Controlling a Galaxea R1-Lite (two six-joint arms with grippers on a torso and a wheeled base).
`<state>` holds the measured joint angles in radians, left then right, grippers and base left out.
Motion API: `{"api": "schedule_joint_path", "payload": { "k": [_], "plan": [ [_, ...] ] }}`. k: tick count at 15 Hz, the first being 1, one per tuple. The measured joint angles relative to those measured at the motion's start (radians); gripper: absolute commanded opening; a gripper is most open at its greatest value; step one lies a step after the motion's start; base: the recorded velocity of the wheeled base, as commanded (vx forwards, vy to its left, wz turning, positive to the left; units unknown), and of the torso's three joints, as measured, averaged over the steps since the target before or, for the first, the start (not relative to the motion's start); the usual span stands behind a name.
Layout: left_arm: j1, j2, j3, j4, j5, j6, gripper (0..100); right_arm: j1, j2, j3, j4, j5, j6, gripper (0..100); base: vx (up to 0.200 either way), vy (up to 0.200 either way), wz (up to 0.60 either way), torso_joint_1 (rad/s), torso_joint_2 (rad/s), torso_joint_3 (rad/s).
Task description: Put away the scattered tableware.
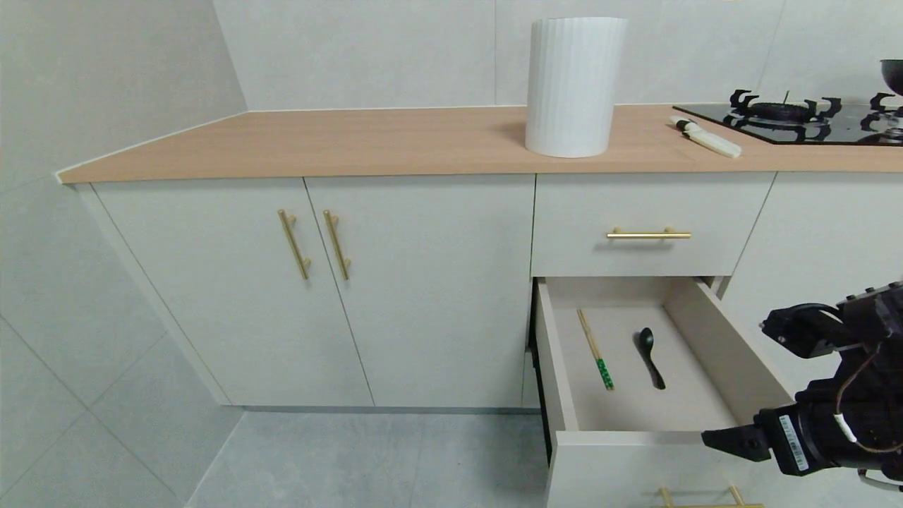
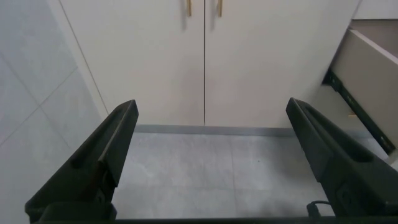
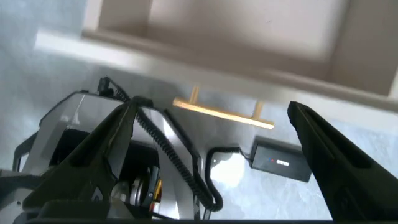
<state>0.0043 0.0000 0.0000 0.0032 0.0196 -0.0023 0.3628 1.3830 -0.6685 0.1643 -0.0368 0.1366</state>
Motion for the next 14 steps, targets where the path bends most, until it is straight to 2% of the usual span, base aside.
{"api": "schedule_joint_path", "payload": {
  "k": [8,14],
  "plan": [
    [0.000,0.000,0.000,0.000,0.000,0.000,100,0.165,0.117,0.079,-0.001,-0.004,0.001,100,0.000,0.000,0.00,0.000,0.00,0.000],
    [0.000,0.000,0.000,0.000,0.000,0.000,100,0.173,0.230,0.079,-0.006,-0.034,0.010,100,0.000,0.000,0.00,0.000,0.00,0.000]
  ]
}}
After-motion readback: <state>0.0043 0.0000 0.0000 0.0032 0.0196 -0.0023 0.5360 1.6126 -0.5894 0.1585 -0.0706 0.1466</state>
